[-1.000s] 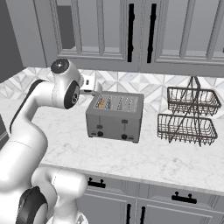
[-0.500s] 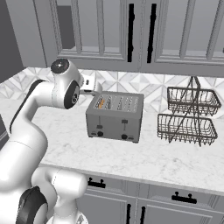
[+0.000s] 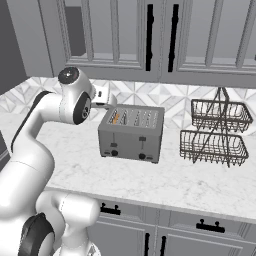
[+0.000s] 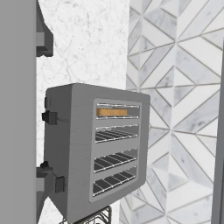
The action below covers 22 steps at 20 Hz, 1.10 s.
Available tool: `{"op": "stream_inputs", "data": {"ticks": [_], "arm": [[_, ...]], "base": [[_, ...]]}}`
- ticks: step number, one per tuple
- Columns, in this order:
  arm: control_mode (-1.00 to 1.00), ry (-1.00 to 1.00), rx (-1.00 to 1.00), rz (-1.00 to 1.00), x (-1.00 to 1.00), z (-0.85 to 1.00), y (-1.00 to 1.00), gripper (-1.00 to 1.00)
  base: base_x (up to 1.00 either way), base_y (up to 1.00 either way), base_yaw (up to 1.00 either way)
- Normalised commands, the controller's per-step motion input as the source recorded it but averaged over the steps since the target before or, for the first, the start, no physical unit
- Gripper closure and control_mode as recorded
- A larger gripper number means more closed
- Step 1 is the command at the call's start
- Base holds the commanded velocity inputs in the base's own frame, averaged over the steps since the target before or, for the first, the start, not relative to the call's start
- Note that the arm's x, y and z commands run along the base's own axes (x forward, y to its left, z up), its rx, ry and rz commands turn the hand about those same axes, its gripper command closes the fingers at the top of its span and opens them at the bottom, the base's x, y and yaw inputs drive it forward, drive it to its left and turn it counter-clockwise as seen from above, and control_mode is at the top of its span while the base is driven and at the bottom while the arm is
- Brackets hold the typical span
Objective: Start the toaster. Once the lever pops up, take the bread to the plate on the dining counter.
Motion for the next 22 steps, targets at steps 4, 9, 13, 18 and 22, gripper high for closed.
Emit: {"op": "stream_inputs", "data": {"ticks": [4, 9, 13, 18, 22], "arm": [[-1.00, 0.00, 0.00, 0.00, 0.00, 0.00, 0.00, -1.00], [-1.00, 0.00, 0.00, 0.00, 0.00, 0.00, 0.00, -1.00], [-1.00, 0.00, 0.00, 0.00, 0.00, 0.00, 0.00, -1.00], [-1.00, 0.00, 0.00, 0.00, 0.00, 0.00, 0.00, -1.00], [-1.00, 0.00, 0.00, 0.00, 0.00, 0.00, 0.00, -1.00]], "base": [[0.00, 0.00, 0.00], [0.00, 0.00, 0.00], [0.00, 0.00, 0.00], [0.00, 0.00, 0.00], [0.00, 0.00, 0.00]]}}
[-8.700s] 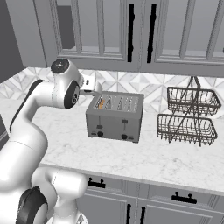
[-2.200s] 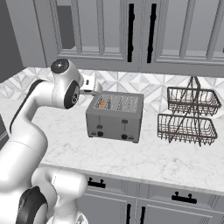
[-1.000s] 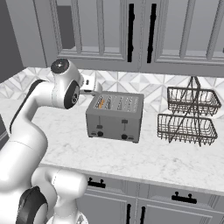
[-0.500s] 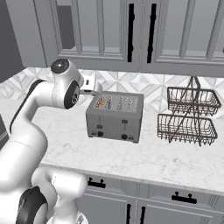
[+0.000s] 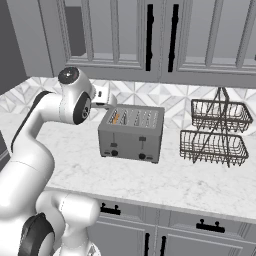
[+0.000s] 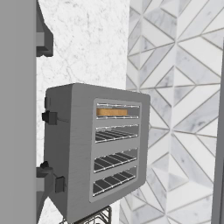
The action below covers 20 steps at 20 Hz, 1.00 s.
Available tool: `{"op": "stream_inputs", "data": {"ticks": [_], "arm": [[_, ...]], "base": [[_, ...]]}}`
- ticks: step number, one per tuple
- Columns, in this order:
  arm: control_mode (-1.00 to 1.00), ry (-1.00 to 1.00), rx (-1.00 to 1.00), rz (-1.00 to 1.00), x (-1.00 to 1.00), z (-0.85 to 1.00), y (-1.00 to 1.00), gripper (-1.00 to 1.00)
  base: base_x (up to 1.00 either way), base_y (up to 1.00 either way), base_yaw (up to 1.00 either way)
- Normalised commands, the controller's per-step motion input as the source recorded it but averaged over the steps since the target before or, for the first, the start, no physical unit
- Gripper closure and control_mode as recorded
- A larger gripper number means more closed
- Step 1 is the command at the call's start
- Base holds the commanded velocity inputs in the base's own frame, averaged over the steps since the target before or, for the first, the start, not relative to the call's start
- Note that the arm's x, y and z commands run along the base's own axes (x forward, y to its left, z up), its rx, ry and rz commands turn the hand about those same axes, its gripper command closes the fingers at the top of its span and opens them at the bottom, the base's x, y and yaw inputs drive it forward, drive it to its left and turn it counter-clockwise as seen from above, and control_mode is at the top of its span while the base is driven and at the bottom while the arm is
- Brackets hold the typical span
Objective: Start the toaster. Once the lever pops up, take the bread to the plate on the dining counter.
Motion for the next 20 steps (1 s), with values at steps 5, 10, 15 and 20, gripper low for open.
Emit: {"op": "stream_inputs", "data": {"ticks": [5, 10, 15, 20], "arm": [[-1.00, 0.00, 0.00, 0.00, 0.00, 0.00, 0.00, -1.00], [-1.00, 0.00, 0.00, 0.00, 0.00, 0.00, 0.00, -1.00], [-1.00, 0.00, 0.00, 0.00, 0.00, 0.00, 0.00, -1.00], [-1.00, 0.00, 0.00, 0.00, 0.00, 0.00, 0.00, -1.00]], "base": [[0.00, 0.00, 0.00], [0.00, 0.00, 0.00], [0.00, 0.00, 0.00], [0.00, 0.00, 0.00]]}}
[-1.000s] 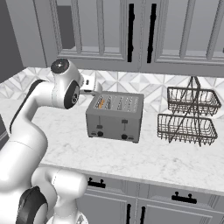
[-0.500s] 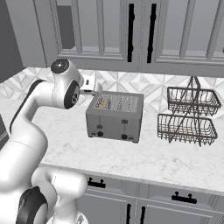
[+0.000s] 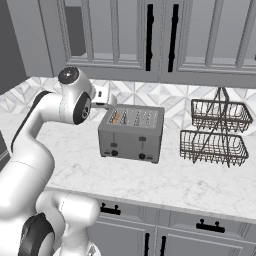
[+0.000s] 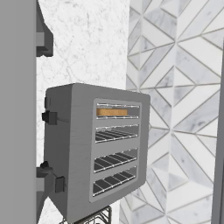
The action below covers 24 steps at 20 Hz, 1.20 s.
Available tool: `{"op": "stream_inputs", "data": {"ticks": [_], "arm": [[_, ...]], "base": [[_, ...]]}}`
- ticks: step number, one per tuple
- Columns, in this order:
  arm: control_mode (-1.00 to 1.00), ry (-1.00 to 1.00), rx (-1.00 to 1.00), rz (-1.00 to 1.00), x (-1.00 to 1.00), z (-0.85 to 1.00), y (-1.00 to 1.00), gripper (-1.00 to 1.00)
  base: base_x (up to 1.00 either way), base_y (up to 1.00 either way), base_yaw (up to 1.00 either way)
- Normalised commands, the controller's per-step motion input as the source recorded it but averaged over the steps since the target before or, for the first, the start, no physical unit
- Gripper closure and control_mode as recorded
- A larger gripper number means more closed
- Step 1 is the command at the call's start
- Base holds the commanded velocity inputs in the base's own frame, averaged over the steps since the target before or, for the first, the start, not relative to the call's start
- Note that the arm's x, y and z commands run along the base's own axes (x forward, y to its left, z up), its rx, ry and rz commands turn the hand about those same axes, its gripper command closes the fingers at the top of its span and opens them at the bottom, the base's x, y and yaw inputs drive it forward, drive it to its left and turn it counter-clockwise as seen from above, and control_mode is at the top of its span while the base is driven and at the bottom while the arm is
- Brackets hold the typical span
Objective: Start the toaster. Once the lever pops up, take the bread to the plate on the dining counter.
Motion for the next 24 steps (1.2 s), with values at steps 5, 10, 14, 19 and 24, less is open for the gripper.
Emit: {"op": "stream_inputs", "data": {"ticks": [5, 10, 14, 19, 24], "arm": [[-1.00, 0.00, 0.00, 0.00, 0.00, 0.00, 0.00, -1.00], [-1.00, 0.00, 0.00, 0.00, 0.00, 0.00, 0.00, -1.00], [-1.00, 0.00, 0.00, 0.00, 0.00, 0.00, 0.00, -1.00], [-1.00, 0.00, 0.00, 0.00, 0.00, 0.00, 0.00, -1.00], [-1.00, 0.00, 0.00, 0.00, 0.00, 0.00, 0.00, -1.00]], "base": [[0.00, 0.00, 0.00], [0.00, 0.00, 0.00], [0.00, 0.00, 0.00], [0.00, 0.00, 0.00], [0.00, 0.00, 0.00]]}}
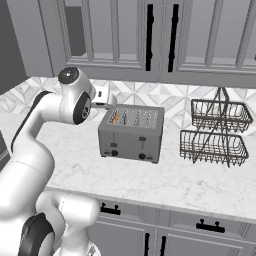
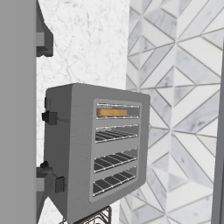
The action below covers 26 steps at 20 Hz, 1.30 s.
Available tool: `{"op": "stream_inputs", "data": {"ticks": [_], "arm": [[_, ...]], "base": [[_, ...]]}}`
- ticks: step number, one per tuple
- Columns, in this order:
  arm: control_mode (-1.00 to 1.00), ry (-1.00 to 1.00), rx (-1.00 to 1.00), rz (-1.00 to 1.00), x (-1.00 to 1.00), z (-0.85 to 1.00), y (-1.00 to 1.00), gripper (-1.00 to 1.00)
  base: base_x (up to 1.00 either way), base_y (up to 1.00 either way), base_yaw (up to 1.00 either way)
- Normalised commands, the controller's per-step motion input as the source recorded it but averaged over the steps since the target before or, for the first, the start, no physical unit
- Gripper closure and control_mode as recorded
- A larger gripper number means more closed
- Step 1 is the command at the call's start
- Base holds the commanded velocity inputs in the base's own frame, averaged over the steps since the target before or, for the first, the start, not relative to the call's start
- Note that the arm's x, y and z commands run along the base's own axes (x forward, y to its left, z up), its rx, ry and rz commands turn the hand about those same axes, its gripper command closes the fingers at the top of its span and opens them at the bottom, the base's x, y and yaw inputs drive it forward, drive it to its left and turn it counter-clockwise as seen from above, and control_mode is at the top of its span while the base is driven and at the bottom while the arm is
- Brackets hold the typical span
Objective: Start the toaster. Once the lever pops up, take the bread to the plate on the dining counter.
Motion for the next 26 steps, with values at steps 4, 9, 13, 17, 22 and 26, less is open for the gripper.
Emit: {"op": "stream_inputs", "data": {"ticks": [4, 9, 13, 17, 22, 26], "arm": [[-1.00, 0.00, 0.00, 0.00, 0.00, 0.00, 0.00, -1.00], [-1.00, 0.00, 0.00, 0.00, 0.00, 0.00, 0.00, -1.00], [-1.00, 0.00, 0.00, 0.00, 0.00, 0.00, 0.00, -1.00], [-1.00, 0.00, 0.00, 0.00, 0.00, 0.00, 0.00, -1.00], [-1.00, 0.00, 0.00, 0.00, 0.00, 0.00, 0.00, -1.00], [-1.00, 0.00, 0.00, 0.00, 0.00, 0.00, 0.00, -1.00]], "base": [[0.00, 0.00, 0.00], [0.00, 0.00, 0.00], [0.00, 0.00, 0.00], [0.00, 0.00, 0.00], [0.00, 0.00, 0.00], [0.00, 0.00, 0.00]]}}
